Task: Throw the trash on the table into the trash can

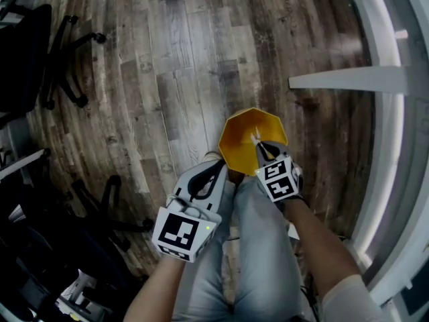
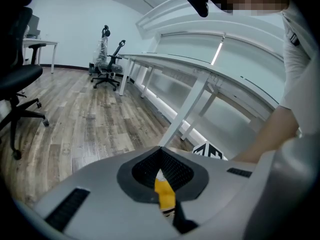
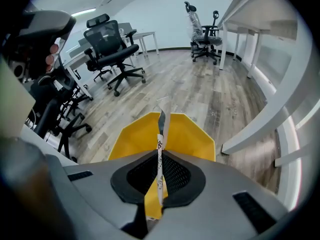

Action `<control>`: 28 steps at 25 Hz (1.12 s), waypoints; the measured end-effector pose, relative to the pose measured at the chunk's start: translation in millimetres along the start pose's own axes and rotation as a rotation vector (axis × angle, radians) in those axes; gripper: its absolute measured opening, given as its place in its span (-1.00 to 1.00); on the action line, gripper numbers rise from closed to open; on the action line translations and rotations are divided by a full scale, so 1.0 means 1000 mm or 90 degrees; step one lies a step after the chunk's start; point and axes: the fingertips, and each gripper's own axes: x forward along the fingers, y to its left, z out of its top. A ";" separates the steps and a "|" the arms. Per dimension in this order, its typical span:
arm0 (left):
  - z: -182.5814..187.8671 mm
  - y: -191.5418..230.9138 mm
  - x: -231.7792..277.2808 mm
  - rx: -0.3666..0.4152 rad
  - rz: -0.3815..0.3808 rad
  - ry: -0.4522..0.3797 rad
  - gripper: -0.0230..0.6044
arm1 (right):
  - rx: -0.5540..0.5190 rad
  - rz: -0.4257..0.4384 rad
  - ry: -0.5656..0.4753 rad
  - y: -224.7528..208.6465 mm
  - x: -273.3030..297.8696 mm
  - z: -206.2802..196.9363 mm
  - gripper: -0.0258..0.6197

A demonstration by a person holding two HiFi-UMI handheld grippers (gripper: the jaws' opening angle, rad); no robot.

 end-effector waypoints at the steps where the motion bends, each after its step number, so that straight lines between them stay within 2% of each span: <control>1: -0.003 0.001 0.001 0.001 -0.001 0.002 -0.92 | -0.008 -0.005 0.005 -0.002 0.004 -0.002 -0.80; 3: -0.008 0.002 0.002 -0.001 -0.002 0.005 -0.92 | -0.022 -0.016 0.014 -0.007 0.011 -0.007 -0.79; 5: -0.010 0.003 0.004 0.004 -0.003 0.006 -0.92 | -0.024 -0.019 0.024 -0.009 0.018 -0.011 -0.66; 8: -0.011 0.003 0.006 0.011 -0.005 0.003 -0.92 | -0.035 -0.019 0.033 -0.010 0.026 -0.015 -0.60; 11: -0.010 0.006 0.006 0.007 -0.005 -0.002 -0.92 | -0.028 -0.022 0.051 -0.010 0.033 -0.020 -0.32; 12: -0.010 0.007 0.005 0.010 -0.004 -0.002 -0.92 | -0.028 -0.023 0.054 -0.010 0.034 -0.021 -0.30; 21: -0.016 0.000 0.004 0.033 -0.009 0.014 -0.92 | -0.040 -0.008 0.071 -0.006 0.026 -0.025 -0.24; 28: 0.006 -0.011 -0.011 0.036 -0.009 0.018 -0.92 | -0.036 -0.003 0.070 0.001 -0.005 -0.013 -0.25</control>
